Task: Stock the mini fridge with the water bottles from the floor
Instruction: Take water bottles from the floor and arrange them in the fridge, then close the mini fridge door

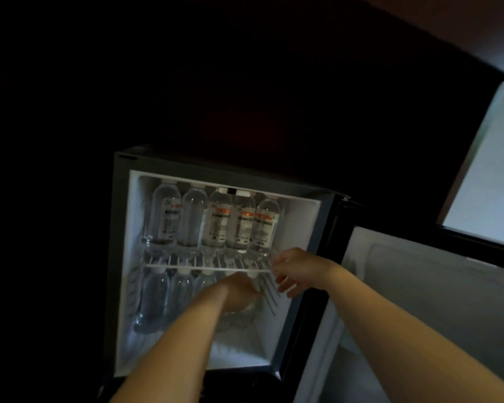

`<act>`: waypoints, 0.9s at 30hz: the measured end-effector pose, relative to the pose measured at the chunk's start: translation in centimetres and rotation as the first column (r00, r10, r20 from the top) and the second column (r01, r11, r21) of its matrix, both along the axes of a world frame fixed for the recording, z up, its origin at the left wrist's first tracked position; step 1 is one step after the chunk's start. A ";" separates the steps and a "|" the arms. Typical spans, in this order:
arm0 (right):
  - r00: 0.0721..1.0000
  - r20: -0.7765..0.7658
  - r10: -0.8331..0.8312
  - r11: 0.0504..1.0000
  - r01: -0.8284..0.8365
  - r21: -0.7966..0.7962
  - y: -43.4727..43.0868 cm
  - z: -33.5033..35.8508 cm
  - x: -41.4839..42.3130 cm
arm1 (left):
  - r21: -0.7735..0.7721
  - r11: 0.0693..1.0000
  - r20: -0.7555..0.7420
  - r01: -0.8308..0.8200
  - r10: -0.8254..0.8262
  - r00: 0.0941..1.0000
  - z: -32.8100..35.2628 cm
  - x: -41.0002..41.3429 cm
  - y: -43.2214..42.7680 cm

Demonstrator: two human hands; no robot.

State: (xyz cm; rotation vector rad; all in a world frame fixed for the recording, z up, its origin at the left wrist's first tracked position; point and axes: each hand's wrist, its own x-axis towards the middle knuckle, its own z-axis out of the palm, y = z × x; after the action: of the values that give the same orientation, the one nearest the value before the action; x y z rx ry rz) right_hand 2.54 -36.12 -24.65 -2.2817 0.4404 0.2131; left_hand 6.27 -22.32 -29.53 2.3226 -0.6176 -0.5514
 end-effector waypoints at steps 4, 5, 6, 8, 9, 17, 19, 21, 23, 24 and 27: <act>0.988 -0.129 0.081 0.989 -0.095 -0.110 0.5 0.9 -3.0 | 0.064 0.997 -0.107 -0.047 0.054 0.993 1.0 -0.5 4.2; 0.989 -0.128 0.081 0.988 -0.096 -0.117 0.6 1.1 -3.7 | 0.060 0.996 -0.101 -0.070 0.076 0.992 1.6 -0.8 5.3; 0.988 -0.130 0.088 0.987 -0.104 -0.125 0.8 1.3 -4.6 | 0.067 0.995 -0.084 -0.080 0.086 0.993 2.2 -1.3 6.4; 0.983 -0.144 0.112 0.980 -0.134 -0.148 1.1 1.8 -6.0 | 0.087 0.993 -0.076 -0.081 0.088 0.993 3.2 -2.0 7.9; 0.980 -0.149 0.130 0.973 -0.155 -0.169 1.2 2.3 -6.7 | 0.093 0.992 -0.080 -0.082 0.089 0.993 3.9 -2.5 8.4; 0.987 -0.059 0.148 0.942 -0.159 -0.297 1.2 8.4 -12.1 | 0.197 0.977 0.100 -0.077 0.058 0.993 11.0 -8.2 8.6; 0.989 -0.022 0.145 0.937 -0.145 -0.317 0.9 9.9 -12.8 | 0.206 0.976 0.137 -0.069 0.041 0.990 12.4 -9.2 8.3; 0.990 0.022 0.139 0.935 -0.123 -0.334 0.2 11.3 -13.3 | 0.183 0.980 0.198 -0.078 0.041 0.979 13.6 -9.8 7.8; 0.990 0.068 0.123 0.932 -0.092 -0.350 -0.6 12.5 -13.4 | 0.144 0.988 0.233 -0.064 0.029 0.972 14.7 -9.8 6.9; 0.989 0.091 0.116 0.932 -0.077 -0.355 -1.1 13.0 -13.4 | 0.126 0.991 0.248 -0.044 0.011 0.969 15.2 -9.7 6.3; 0.980 0.159 0.116 0.926 -0.049 -0.375 -3.1 14.6 -12.6 | 0.056 0.998 0.280 0.038 -0.052 0.958 16.5 -8.9 4.0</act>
State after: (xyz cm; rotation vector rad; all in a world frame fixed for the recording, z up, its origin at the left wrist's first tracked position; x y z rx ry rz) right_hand -10.11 -39.26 -10.10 -2.6653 0.3090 -0.0393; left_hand -2.66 -18.30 -13.07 2.4613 -0.7987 -0.2585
